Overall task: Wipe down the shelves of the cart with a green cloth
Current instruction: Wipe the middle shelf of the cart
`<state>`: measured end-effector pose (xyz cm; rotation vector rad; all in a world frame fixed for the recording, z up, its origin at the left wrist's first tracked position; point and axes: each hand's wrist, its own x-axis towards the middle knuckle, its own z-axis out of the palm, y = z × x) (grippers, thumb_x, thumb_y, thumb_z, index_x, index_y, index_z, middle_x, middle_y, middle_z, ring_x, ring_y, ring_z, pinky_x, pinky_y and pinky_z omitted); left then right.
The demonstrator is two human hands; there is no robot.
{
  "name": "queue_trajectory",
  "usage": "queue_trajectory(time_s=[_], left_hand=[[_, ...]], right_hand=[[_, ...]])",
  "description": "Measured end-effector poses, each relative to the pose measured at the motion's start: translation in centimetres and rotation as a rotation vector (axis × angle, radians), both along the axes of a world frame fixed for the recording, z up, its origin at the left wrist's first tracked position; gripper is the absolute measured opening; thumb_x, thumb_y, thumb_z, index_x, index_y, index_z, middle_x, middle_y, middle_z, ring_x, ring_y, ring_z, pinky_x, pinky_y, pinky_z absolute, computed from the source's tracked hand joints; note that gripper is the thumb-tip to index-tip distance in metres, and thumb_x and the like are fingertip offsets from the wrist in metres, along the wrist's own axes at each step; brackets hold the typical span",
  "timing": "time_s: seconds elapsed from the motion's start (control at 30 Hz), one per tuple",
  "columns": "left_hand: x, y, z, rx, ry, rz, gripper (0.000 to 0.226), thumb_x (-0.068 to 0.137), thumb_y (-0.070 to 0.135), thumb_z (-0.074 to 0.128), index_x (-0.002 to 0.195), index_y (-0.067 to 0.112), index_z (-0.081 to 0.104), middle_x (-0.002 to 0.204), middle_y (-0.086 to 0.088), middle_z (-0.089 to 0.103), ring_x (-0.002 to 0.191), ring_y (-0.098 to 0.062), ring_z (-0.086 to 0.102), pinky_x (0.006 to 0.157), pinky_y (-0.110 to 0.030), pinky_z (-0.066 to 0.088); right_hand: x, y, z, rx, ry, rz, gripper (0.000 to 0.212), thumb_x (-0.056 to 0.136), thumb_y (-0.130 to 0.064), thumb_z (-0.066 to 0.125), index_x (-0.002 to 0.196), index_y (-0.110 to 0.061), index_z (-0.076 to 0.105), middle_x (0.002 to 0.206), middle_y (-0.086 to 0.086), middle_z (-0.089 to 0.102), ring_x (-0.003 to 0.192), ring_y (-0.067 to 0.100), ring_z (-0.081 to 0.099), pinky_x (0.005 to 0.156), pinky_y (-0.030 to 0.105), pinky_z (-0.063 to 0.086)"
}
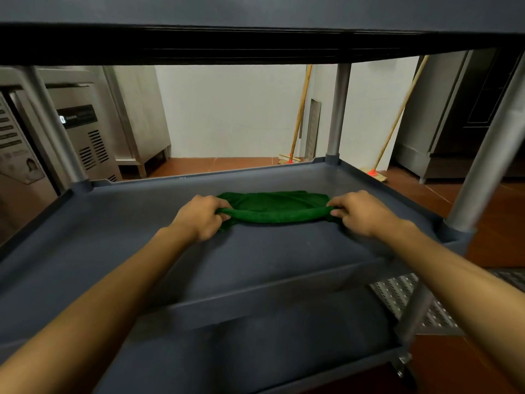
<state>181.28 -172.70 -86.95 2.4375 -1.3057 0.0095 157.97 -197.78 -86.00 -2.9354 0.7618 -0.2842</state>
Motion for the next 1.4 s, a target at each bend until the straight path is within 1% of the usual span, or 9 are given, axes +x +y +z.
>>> queue_trajectory(time_s=[0.27, 0.43, 0.67, 0.77, 0.93, 1.1, 1.2, 1.3, 1.4], left_hand=[[-2.3, 3.1, 0.5, -0.043, 0.083, -0.056, 0.015, 0.096, 0.019, 0.059, 0.103, 0.021, 0.073, 0.094, -0.003, 0.072, 0.089, -0.020, 0.064, 0.087, -0.040, 0.052], [-3.9, 5.1, 1.1, -0.067, 0.156, -0.099, 0.012, 0.096, 0.019, 0.062, 0.089, 0.019, 0.072, 0.085, -0.004, 0.072, 0.083, -0.020, 0.066, 0.082, -0.037, 0.053], [-6.0, 8.2, 2.1, -0.092, 0.310, -0.151, 0.031, 0.094, 0.023, 0.064, 0.063, 0.026, 0.066, 0.060, -0.002, 0.059, 0.059, -0.014, 0.054, 0.064, -0.028, 0.044], [-6.7, 9.3, 2.3, -0.083, 0.354, -0.167, 0.026, 0.093, 0.025, 0.064, 0.071, 0.013, 0.066, 0.069, -0.019, 0.061, 0.061, -0.019, 0.055, 0.066, -0.034, 0.046], [-8.3, 11.0, 3.1, -0.099, 0.390, -0.220, 0.026, 0.093, 0.026, 0.063, 0.073, 0.010, 0.066, 0.072, -0.020, 0.062, 0.072, -0.037, 0.061, 0.070, -0.040, 0.051], [-9.4, 12.1, 4.6, -0.088, 0.393, -0.264, 0.031, 0.092, 0.030, 0.062, 0.077, 0.003, 0.064, 0.074, -0.023, 0.060, 0.074, -0.039, 0.060, 0.072, -0.044, 0.051], [-9.3, 12.1, 5.7, -0.088, 0.396, -0.251, 0.032, 0.094, 0.029, 0.060, 0.079, 0.002, 0.062, 0.075, -0.025, 0.059, 0.073, -0.039, 0.059, 0.072, -0.043, 0.049], [-9.3, 11.9, 6.7, -0.122, 0.416, -0.218, 0.025, 0.095, 0.024, 0.059, 0.081, 0.006, 0.066, 0.071, -0.011, 0.063, 0.067, -0.021, 0.060, 0.067, -0.033, 0.047], [-8.7, 11.7, 7.8, -0.173, 0.519, -0.188, 0.024, 0.094, 0.020, 0.057, 0.099, -0.001, 0.067, 0.092, -0.016, 0.074, 0.084, -0.026, 0.071, 0.073, -0.030, 0.057]], right_hand=[[-2.7, 1.4, -0.2, -0.010, -0.004, 0.051, 0.029, 0.098, -0.022, 0.054, 0.126, -0.020, 0.063, 0.116, 0.008, 0.069, 0.105, 0.028, 0.061, 0.086, 0.035, 0.048], [-4.3, 1.9, 0.5, 0.033, -0.004, 0.103, 0.030, 0.097, -0.021, 0.056, 0.126, -0.018, 0.063, 0.117, 0.005, 0.069, 0.107, 0.023, 0.061, 0.090, 0.033, 0.047], [-6.9, 2.6, 1.8, 0.088, -0.018, 0.198, 0.026, 0.094, -0.016, 0.061, 0.118, -0.020, 0.069, 0.111, -0.009, 0.071, 0.109, 0.010, 0.062, 0.094, 0.027, 0.044], [-7.7, 2.9, 2.0, 0.125, -0.001, 0.234, 0.023, 0.094, -0.018, 0.062, 0.115, -0.023, 0.070, 0.108, -0.014, 0.070, 0.106, 0.005, 0.062, 0.090, 0.024, 0.044], [-8.7, 3.1, 2.9, 0.169, 0.035, 0.232, 0.021, 0.094, -0.022, 0.061, 0.113, -0.026, 0.070, 0.103, -0.021, 0.068, 0.103, 0.000, 0.061, 0.091, 0.026, 0.046], [-9.3, 3.5, 4.7, 0.250, 0.082, 0.249, 0.014, 0.095, -0.024, 0.061, 0.101, -0.030, 0.072, 0.092, -0.020, 0.073, 0.089, -0.007, 0.064, 0.088, 0.026, 0.048], [-8.9, 3.4, 6.0, 0.345, 0.096, 0.265, 0.017, 0.095, -0.021, 0.060, 0.098, -0.032, 0.073, 0.093, -0.019, 0.074, 0.092, -0.003, 0.066, 0.092, 0.027, 0.048], [-8.4, 3.3, 7.5, 0.422, 0.059, 0.263, 0.019, 0.094, -0.018, 0.060, 0.101, -0.028, 0.074, 0.098, -0.012, 0.075, 0.098, 0.005, 0.068, 0.096, 0.031, 0.048], [-8.0, 3.6, 9.1, 0.511, -0.027, 0.254, 0.019, 0.090, -0.016, 0.061, 0.102, -0.021, 0.074, 0.097, -0.006, 0.076, 0.096, 0.009, 0.070, 0.093, 0.030, 0.049]])
